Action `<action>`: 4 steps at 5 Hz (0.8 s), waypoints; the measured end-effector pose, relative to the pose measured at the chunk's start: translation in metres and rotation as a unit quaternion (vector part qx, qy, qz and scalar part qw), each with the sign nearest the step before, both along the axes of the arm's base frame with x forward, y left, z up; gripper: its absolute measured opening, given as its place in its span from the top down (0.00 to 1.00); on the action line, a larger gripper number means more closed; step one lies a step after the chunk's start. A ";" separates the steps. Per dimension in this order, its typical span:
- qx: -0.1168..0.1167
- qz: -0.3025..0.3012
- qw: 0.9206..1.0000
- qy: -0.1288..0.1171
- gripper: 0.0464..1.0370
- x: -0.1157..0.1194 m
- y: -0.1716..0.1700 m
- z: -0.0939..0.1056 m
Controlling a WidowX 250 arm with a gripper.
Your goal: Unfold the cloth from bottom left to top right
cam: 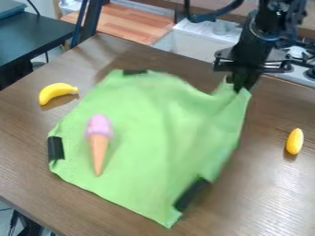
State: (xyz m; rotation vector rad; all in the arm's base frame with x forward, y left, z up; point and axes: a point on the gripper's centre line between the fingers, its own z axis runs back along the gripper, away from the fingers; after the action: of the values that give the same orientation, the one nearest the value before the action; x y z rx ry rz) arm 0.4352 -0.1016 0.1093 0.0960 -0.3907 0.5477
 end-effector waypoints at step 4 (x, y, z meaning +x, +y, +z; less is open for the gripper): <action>-0.004 -0.004 1.000 -0.010 0.84 0.012 -0.006 -0.016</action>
State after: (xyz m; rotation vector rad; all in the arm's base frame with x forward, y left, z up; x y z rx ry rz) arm 0.4468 -0.1076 0.0930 0.0811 -0.4076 0.5427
